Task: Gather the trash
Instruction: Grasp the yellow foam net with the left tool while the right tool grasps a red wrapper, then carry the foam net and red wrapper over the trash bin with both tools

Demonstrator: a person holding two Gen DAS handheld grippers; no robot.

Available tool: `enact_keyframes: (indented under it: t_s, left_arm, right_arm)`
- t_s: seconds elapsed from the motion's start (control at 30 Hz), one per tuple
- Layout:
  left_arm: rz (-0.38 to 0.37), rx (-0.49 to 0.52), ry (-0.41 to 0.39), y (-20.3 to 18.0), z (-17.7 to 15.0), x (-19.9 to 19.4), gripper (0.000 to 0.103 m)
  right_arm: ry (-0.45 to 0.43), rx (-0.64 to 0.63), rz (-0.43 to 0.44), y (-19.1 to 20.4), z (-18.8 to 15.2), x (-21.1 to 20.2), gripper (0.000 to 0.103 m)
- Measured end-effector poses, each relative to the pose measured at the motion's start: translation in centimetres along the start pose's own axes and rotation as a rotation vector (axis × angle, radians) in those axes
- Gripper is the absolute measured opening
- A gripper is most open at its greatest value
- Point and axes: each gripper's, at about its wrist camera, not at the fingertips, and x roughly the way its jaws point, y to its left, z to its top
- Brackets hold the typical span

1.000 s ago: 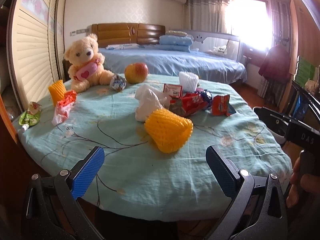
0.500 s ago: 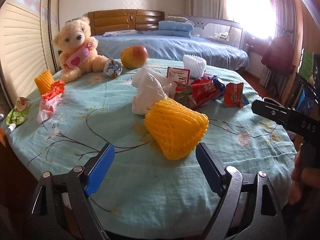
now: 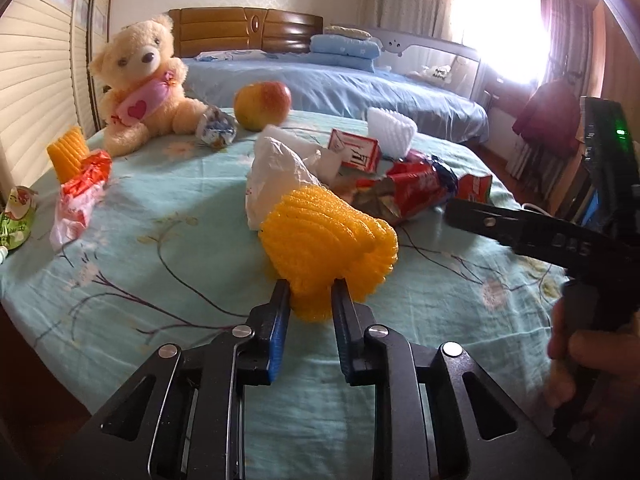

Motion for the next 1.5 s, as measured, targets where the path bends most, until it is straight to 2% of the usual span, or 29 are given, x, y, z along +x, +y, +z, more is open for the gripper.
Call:
enact_keyframes:
  t_s: [0.23, 0.33, 0.37, 0.4, 0.43, 0.47, 0.63, 0.9, 0.93, 1.0, 1.07, 1.1, 1.33, 1.5]
  left_arm:
    - [0.009, -0.023, 0.009, 1.4, 0.3, 0.5, 0.017]
    - [0.007, -0.021, 0.004, 1.4, 0.3, 0.5, 0.017]
    - [0.004, -0.019, 0.002, 1.3, 0.3, 0.4, 0.016]
    - [0.001, -0.017, 0.001, 1.2, 0.3, 0.3, 0.016]
    - [-0.002, -0.015, -0.001, 1.1, 0.3, 0.3, 0.016]
    - [-0.006, -0.013, -0.003, 0.9, 0.3, 0.2, 0.016]
    - [-0.032, 0.011, -0.016, -0.2, 0.4, -0.4, 0.016]
    - [-0.063, 0.009, -0.016, -1.2, 0.7, -0.6, 0.016]
    - [-0.060, 0.010, -0.018, -1.2, 0.7, -0.7, 0.016]
    - [-0.060, 0.007, -0.022, -1.2, 0.8, -0.8, 0.016]
    - [-0.058, 0.008, -0.028, -1.2, 0.8, -1.1, 0.016]
    - [-0.056, 0.010, -0.030, -1.1, 0.9, -1.0, 0.016]
    - [-0.051, 0.005, -0.034, -0.7, 1.0, -1.1, 0.016]
    - [-0.051, -0.005, -0.030, -0.4, 1.1, -0.7, 0.016]
  right_arm:
    - [0.060, -0.001, 0.040, 1.5, 1.5, 4.0, 0.088]
    - [0.086, 0.007, 0.046, 1.7, 1.8, 5.2, 0.064]
    - [0.096, 0.016, 0.048, 1.5, 1.8, 5.5, 0.063]
    - [0.097, 0.021, 0.050, 1.4, 1.8, 5.6, 0.048]
    - [0.097, 0.024, 0.049, 1.2, 1.7, 5.5, 0.025]
    - [0.102, 0.028, 0.050, 1.1, 1.6, 5.5, 0.010]
    - [0.092, 0.054, 0.057, 0.3, 1.1, 4.3, 0.000]
    - [0.055, 0.070, 0.042, -1.1, 0.9, 1.8, 0.001]
    - [0.057, 0.077, 0.048, -1.1, 0.9, 1.8, 0.008]
    - [0.074, 0.109, 0.065, -1.3, 1.1, 1.9, 0.014]
    - [0.074, 0.121, 0.071, -1.3, 1.0, 1.8, 0.034]
    - [0.069, 0.132, 0.074, -1.4, 1.0, 1.9, 0.038]
    - [0.066, 0.245, 0.140, -1.9, 1.5, 2.8, 0.046]
    - [0.061, 0.310, 0.166, -2.6, 1.5, 3.2, 0.046]
